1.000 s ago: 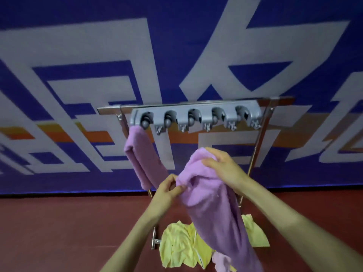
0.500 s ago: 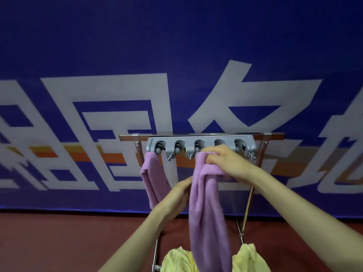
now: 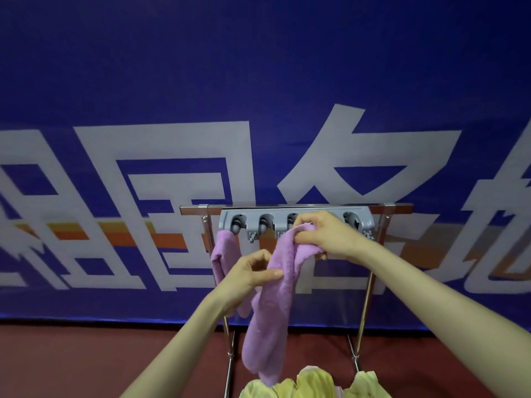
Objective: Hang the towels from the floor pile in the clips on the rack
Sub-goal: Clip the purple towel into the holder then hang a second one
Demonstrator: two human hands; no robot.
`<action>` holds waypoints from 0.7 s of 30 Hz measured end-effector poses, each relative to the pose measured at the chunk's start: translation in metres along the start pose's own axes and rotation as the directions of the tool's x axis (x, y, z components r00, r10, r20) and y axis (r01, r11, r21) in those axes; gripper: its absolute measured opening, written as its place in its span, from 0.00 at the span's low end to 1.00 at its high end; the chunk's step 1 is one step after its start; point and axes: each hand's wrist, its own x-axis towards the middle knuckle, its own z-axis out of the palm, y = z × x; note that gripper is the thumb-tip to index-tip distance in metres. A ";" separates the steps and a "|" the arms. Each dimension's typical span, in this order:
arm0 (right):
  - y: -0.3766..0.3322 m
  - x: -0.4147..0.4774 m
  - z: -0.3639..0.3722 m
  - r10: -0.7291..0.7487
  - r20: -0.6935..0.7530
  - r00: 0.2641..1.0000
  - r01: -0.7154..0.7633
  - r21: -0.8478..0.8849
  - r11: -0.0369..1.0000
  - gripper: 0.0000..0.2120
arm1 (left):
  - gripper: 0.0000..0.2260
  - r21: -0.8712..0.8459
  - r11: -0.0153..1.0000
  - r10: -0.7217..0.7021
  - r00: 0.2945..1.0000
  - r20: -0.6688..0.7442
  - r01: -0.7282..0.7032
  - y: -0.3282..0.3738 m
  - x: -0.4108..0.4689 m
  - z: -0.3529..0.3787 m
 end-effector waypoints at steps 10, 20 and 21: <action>0.015 0.006 0.000 -0.011 -0.136 0.991 -0.009 -0.149 0.989 0.13 | 0.14 0.187 0.982 0.056 0.992 -0.114 -0.034 0.002 -0.008 -0.022; 0.035 0.006 0.006 -0.007 -0.126 0.992 -0.036 -0.333 0.942 0.21 | 0.17 0.491 0.863 0.189 0.978 -0.089 -0.122 0.002 -0.001 -0.041; 0.037 0.006 0.005 0.011 -0.139 0.990 -0.055 -0.317 0.947 0.21 | 0.15 0.517 0.849 0.185 0.978 -0.095 -0.110 0.001 0.000 -0.045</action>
